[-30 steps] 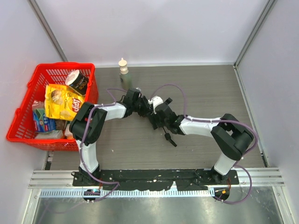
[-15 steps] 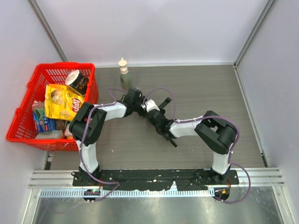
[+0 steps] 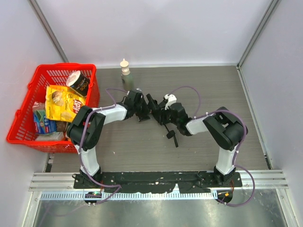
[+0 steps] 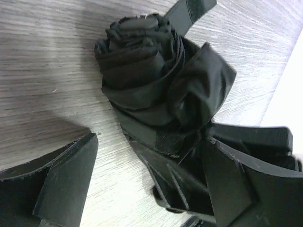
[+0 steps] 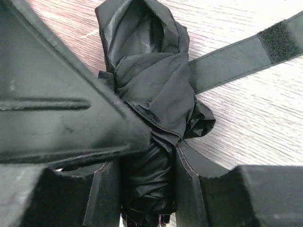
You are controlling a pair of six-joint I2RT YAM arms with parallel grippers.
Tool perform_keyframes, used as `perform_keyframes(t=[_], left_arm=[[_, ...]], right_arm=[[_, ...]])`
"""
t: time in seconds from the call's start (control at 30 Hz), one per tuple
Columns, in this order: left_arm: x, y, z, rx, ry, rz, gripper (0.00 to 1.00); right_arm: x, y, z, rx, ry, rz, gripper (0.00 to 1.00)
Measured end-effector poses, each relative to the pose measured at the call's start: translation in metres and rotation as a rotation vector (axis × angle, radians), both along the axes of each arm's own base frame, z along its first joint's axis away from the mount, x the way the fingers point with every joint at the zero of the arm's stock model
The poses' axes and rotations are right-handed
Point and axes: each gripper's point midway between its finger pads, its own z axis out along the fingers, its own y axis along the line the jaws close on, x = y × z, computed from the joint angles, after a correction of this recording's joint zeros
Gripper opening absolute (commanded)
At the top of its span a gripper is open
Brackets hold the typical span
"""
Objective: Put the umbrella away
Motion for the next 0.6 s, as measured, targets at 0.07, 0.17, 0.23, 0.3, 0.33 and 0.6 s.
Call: perform_keyframes(t=[0.07,0.17,0.23,0.3,0.33,0.6], left_arm=[[-0.003,0.003,0.0,0.014,-0.008,-0.009,0.93],[-0.003,0.004,0.0,0.025,-0.019,-0.018,0.94],[-0.004,0.006,0.0,0.036,-0.026,-0.03,0.95],[-0.004,0.007,0.0,0.043,-0.033,-0.039,0.95],[-0.003,0.008,0.0,0.045,-0.035,-0.04,0.95],[0.001,0.011,-0.003,0.067,-0.034,-0.057,0.86]], right_arm=[[0.001,0.002,0.001,0.08,0.029,0.023,0.01],[-0.002,0.008,0.002,0.161,0.067,0.072,0.01],[-0.005,0.011,0.002,0.204,0.091,0.102,0.01],[-0.008,0.014,0.002,0.249,0.118,0.135,0.01],[-0.008,0.015,0.002,0.263,0.127,0.145,0.01],[-0.014,0.013,0.003,0.369,0.217,0.209,0.01]])
